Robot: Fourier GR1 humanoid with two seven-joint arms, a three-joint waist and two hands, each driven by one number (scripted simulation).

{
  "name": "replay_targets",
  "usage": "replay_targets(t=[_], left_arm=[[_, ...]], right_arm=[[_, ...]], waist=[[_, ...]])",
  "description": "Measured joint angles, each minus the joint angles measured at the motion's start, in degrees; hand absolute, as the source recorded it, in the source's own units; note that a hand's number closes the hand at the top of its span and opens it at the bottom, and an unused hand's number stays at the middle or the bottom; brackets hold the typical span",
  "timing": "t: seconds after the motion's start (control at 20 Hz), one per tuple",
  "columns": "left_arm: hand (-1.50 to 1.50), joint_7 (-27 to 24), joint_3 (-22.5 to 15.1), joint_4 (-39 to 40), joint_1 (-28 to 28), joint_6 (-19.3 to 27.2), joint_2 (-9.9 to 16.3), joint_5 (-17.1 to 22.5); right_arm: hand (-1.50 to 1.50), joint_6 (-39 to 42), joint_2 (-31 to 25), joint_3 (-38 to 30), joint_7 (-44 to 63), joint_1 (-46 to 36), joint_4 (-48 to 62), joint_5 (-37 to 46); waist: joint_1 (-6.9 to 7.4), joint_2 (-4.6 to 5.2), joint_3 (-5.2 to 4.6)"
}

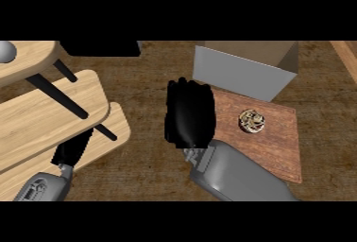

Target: Pick the eggplant from the cutting board and place it in the cardboard box

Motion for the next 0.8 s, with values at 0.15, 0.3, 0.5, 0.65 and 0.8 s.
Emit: replay_targets(t=[0.15, 0.3, 0.5, 0.65, 0.8], left_arm=[[0.0, -0.19, 0.16, 0.22, 0.16, 0.07, -0.16, -0.16], [0.0, 0.39, 0.14, 0.02, 0.26, 0.22, -0.16, -0.41], [0.0, 0.29, 0.33, -0.1, 0.36, 0.31, -0.3, -0.66], [0.0, 0.39, 0.43, -0.28, 0.4, 0.42, -0.48, -0.8], [0.0, 0.64, 0.47, -0.46, 0.39, 0.41, -0.54, -0.99]], right_arm=[[1.5, 0.67, 0.86, -0.62, 1.03, -2.31, -4.44, 1.04], [1.5, 1.34, 1.24, -2.03, 2.23, -4.1, -7.31, 2.68], [1.5, 2.26, 1.45, -5.5, 3.39, -6.43, -9.71, 3.52], [1.5, 2.96, 1.27, -8.67, 3.36, -7.35, -9.6, 4.74], [1.5, 3.84, 0.96, -11.97, 2.97, -8.78, -9.14, 5.99]], waist=[[-0.25, -0.15, 0.1], [-0.38, -0.21, 0.12], [-0.3, -0.17, 0.15], [-0.31, -0.05, 0.15], [-0.25, 0.04, 0.15]])
